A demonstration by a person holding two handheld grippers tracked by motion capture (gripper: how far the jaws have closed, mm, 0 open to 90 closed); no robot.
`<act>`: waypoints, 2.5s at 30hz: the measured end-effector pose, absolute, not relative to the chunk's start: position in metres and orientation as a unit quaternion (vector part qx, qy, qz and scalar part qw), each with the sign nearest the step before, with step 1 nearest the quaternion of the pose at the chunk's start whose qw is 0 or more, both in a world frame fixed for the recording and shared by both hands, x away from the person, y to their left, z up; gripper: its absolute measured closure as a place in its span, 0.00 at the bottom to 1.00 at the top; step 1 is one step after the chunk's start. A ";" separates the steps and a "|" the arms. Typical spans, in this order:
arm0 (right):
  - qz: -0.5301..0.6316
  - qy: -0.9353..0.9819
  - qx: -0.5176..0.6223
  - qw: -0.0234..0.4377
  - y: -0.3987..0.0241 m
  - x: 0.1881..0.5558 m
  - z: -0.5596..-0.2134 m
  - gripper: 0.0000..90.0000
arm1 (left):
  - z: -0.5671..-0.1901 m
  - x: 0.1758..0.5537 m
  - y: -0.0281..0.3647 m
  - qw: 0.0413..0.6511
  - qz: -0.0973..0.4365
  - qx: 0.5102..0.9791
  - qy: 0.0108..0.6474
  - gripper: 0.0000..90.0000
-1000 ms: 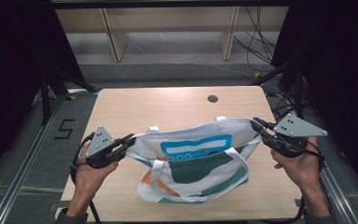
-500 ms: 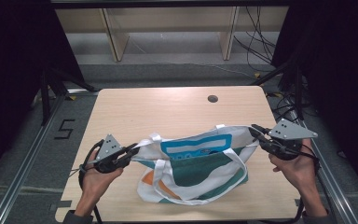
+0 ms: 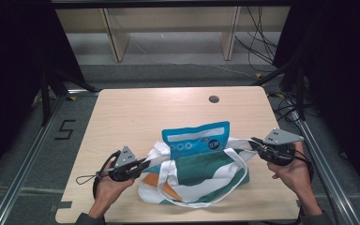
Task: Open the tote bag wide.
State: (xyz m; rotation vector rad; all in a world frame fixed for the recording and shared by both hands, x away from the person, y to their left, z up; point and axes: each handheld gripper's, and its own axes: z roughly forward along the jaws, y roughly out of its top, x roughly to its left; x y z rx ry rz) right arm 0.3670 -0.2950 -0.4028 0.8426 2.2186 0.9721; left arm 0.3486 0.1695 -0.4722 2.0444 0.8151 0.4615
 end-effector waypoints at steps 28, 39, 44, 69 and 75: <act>0.272 0.890 0.310 0.195 -0.287 0.372 -0.481 0.91 | -0.505 0.341 0.159 0.387 0.149 0.860 0.299 0.92; 0.282 0.880 0.327 0.199 -0.284 0.385 -0.494 0.96 | -0.512 0.357 0.157 0.371 0.166 0.860 0.308 0.92; 0.277 0.879 0.332 0.200 -0.278 0.403 -0.494 0.96 | -0.513 0.377 0.160 0.374 0.177 0.851 0.323 0.92; 0.385 0.807 0.388 0.225 -0.292 0.410 -0.429 0.60 | -0.489 0.410 0.176 0.398 0.222 0.816 0.356 0.54; 0.460 0.801 0.316 0.215 -0.278 0.388 -0.392 0.58 | -0.468 0.407 0.168 0.425 0.226 0.808 0.341 0.49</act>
